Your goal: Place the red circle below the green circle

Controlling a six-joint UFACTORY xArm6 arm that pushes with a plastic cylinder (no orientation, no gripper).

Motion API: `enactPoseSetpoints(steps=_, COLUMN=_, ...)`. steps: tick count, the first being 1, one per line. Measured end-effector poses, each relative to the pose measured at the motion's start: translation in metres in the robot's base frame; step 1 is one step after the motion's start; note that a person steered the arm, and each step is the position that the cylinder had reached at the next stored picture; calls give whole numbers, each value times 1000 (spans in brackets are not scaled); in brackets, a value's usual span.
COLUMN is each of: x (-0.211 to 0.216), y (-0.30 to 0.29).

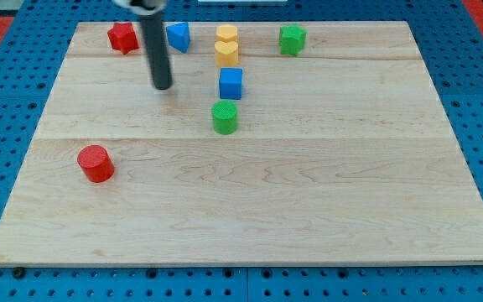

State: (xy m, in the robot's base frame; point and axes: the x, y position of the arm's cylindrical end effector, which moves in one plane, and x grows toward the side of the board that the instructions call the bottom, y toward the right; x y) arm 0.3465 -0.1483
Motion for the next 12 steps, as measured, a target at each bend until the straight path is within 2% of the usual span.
enactPoseSetpoints(steps=2, x=22, y=-153)
enactPoseSetpoints(steps=3, x=38, y=-150)
enactPoseSetpoints(steps=4, x=130, y=-151)
enactPoseSetpoints(steps=5, x=159, y=-120)
enactPoseSetpoints(steps=11, x=142, y=46)
enactPoseSetpoints(steps=12, x=135, y=91)
